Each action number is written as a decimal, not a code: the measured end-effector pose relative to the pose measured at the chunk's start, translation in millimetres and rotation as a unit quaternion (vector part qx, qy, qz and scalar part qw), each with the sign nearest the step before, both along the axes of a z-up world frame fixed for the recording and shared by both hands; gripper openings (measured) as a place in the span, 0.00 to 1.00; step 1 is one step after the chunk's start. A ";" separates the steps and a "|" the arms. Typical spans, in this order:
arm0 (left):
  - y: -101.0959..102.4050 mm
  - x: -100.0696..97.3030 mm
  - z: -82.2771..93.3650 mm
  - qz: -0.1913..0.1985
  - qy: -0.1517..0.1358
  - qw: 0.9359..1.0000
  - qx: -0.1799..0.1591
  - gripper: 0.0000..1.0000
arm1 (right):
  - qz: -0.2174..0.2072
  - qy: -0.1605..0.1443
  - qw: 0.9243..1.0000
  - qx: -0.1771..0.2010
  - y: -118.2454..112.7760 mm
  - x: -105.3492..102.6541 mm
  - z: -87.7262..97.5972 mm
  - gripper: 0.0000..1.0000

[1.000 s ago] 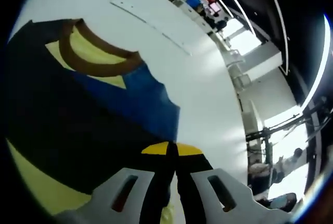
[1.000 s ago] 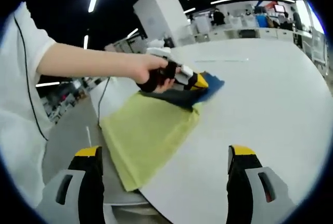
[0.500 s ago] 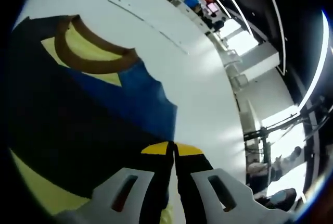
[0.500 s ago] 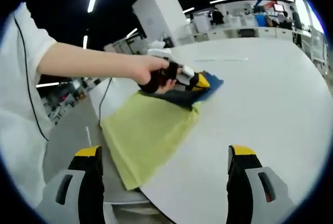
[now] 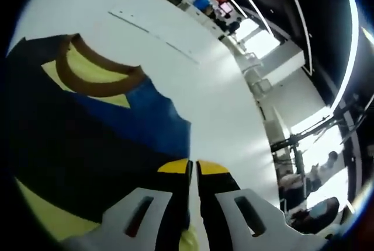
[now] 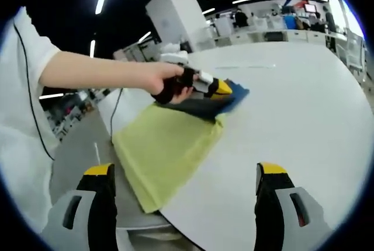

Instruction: Fold the garment on the visible template until the final outline fits inside the template.

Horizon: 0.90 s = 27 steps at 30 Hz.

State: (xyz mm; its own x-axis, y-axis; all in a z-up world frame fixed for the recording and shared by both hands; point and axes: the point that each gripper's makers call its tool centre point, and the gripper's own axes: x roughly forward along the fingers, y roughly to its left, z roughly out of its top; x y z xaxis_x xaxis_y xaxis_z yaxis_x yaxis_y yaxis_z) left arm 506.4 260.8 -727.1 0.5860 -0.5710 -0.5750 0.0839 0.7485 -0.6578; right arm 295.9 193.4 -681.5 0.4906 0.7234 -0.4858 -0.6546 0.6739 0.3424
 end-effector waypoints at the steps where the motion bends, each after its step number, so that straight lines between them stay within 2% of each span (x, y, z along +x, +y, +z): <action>1: 1.3 -1.6 1.1 -0.003 -0.002 1.000 0.003 0.04 | 0.000 0.001 1.000 -0.002 -0.1 -0.3 0.0 1.00; 9: 12.3 -9.4 7.3 -0.033 -0.026 0.999 0.031 0.10 | -0.007 -0.006 1.000 -0.008 -0.7 5.1 7.7 1.00; 17: 23.6 -23.0 16.1 -0.065 -0.051 0.996 0.045 0.22 | -0.004 -0.007 1.000 -0.012 9.1 4.8 9.8 1.00; 20: 34.2 -28.3 17.8 -0.080 -0.061 0.993 0.062 0.29 | -0.002 -0.006 1.000 -0.013 14.6 3.0 10.6 1.00; 27: 59.0 -40.5 21.6 -0.097 -0.068 0.990 0.079 0.33 | -0.010 -0.001 1.000 -0.011 23.5 0.5 9.7 1.00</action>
State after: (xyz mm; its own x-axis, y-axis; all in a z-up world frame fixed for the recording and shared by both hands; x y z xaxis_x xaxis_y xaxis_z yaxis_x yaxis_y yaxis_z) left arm 465.9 319.8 -705.5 0.5531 -0.5896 -0.5886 0.3156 0.8021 -0.5070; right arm 296.4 216.9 -671.8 0.5049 0.7032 -0.5006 -0.6419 0.6936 0.3269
